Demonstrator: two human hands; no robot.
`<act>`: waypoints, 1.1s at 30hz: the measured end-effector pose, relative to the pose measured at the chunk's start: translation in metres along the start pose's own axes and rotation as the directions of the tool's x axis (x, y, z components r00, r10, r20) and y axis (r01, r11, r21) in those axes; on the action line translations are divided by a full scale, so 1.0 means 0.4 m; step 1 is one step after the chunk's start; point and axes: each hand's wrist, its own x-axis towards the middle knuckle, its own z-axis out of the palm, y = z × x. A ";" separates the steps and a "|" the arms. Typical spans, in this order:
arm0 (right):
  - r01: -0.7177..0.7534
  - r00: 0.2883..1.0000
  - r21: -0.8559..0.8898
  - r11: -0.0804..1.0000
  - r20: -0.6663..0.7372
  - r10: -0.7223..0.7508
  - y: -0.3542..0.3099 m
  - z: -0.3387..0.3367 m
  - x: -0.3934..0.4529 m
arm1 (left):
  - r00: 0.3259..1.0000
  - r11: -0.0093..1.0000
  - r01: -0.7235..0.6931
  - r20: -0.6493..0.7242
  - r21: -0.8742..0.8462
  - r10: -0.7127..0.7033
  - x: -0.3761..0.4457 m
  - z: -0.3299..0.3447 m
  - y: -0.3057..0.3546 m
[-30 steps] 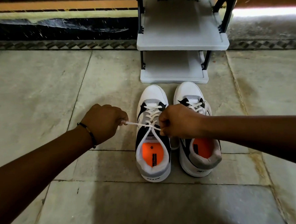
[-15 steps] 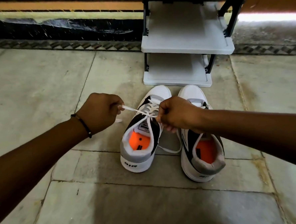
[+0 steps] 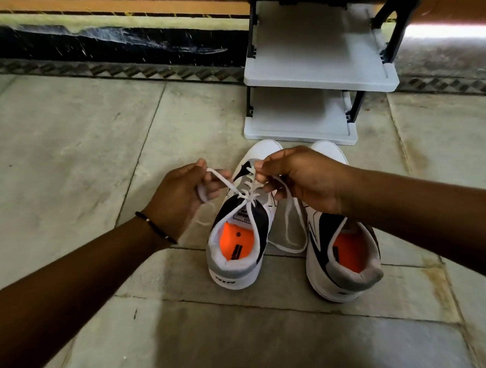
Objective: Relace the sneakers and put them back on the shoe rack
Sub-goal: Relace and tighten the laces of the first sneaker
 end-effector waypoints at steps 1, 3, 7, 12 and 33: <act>0.025 0.997 0.043 0.999 -0.076 -0.022 0.001 0.010 0.007 | 0.999 0.987 0.047 0.018 -0.151 -0.045 0.000 0.018 0.002; 0.054 0.984 0.205 0.977 -0.177 -0.017 0.013 0.027 0.020 | 0.996 0.934 0.092 0.045 -0.346 -0.081 -0.002 0.043 -0.003; 0.083 0.979 0.636 0.767 -0.196 0.056 0.054 0.068 0.017 | 0.999 0.931 0.016 0.050 -0.364 0.002 -0.001 0.057 -0.019; 0.252 0.953 0.723 0.643 -0.299 -0.037 0.112 0.112 -0.008 | 0.987 0.978 -0.112 0.097 -0.176 0.130 -0.029 0.065 -0.042; 0.329 0.921 0.512 0.794 -0.360 -0.150 0.140 0.107 -0.008 | 0.973 0.965 -0.168 0.192 0.202 0.129 -0.018 0.044 -0.034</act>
